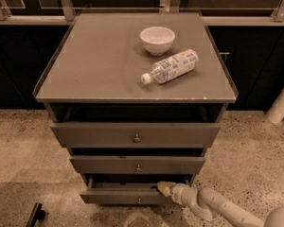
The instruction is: Open bottom drawer
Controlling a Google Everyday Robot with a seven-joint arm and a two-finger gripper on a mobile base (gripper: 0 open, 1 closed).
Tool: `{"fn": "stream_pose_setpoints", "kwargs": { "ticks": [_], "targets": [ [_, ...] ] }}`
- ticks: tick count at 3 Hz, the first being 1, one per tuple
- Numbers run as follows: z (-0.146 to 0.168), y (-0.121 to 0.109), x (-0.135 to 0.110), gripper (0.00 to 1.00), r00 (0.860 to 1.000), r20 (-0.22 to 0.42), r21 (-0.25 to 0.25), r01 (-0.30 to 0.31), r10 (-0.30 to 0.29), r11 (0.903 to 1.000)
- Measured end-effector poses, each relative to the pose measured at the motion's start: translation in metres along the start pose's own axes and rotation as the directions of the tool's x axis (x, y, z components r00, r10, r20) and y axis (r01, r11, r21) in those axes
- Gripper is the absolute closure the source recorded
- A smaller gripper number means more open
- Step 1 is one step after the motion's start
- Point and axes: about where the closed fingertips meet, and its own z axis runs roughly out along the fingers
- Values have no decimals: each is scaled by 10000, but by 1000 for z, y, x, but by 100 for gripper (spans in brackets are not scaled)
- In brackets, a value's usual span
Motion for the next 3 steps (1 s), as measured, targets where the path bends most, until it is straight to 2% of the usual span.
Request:
{"fn": "stream_pose_setpoints", "kwargs": {
  "ticks": [1,2,3],
  "targets": [
    [10,-5,10,100,9986,-506,78,145,-141,9999],
    [10,-12,23,100,9944,-1057,-217,33,-55,9998],
    [8,-11,27,100,9921,-1251,-373,-136,88,9992]
  ]
}}
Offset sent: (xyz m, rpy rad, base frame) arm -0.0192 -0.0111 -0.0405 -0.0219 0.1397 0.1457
